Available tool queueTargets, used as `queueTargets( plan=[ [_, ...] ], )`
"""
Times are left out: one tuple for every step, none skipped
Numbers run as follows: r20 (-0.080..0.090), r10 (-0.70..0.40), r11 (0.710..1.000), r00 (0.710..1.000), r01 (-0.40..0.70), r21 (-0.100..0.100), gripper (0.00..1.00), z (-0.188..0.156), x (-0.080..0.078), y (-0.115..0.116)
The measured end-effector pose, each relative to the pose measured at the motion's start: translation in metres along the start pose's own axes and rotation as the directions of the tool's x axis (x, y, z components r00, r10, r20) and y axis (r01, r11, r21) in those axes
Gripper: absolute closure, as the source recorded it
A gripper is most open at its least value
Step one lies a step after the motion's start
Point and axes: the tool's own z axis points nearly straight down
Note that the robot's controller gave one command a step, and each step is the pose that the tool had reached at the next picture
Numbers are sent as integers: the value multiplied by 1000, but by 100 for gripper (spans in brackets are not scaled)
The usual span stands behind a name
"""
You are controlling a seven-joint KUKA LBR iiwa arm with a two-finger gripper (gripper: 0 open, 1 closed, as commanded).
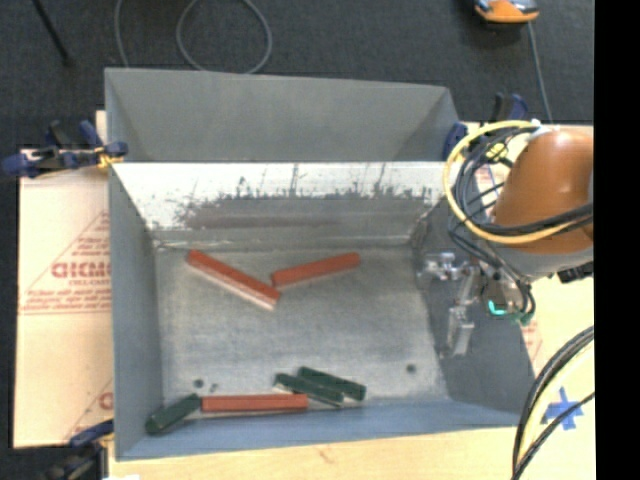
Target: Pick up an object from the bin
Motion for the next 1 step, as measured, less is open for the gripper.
queueTargets(
  plan=[
    [16, -37, 999, 999, 37, 0, 0, -18, -80, 44]
  ],
)
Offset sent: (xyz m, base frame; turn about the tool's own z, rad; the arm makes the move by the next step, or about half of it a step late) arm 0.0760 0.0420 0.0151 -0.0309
